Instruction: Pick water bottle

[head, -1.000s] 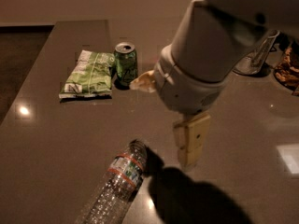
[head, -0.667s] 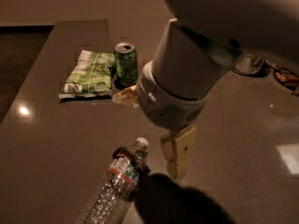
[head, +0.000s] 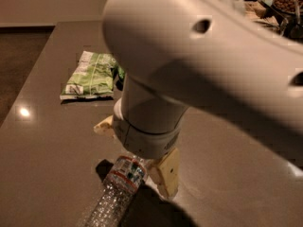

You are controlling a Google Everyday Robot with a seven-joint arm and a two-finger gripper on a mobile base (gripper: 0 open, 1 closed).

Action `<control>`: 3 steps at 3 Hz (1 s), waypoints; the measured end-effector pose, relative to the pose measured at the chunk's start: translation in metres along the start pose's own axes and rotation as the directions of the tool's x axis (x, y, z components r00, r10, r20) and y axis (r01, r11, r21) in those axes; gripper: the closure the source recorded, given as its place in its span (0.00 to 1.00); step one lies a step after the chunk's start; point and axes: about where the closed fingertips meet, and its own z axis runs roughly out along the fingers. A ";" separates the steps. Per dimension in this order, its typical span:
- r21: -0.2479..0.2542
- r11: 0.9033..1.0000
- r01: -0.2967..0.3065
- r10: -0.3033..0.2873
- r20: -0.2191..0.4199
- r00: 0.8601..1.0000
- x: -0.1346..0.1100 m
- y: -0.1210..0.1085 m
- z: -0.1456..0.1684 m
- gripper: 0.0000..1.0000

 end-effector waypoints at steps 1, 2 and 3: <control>-0.059 0.997 0.040 -0.043 -0.045 0.998 -0.001 0.004 0.019 0.00; -0.114 0.991 0.073 -0.082 -0.071 0.994 -0.002 0.008 0.031 0.00; -0.157 0.984 0.087 -0.102 -0.090 0.991 -0.001 0.011 0.038 0.18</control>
Offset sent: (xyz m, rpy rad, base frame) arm -0.0062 -0.0026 -0.0562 -0.2239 0.0368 0.1102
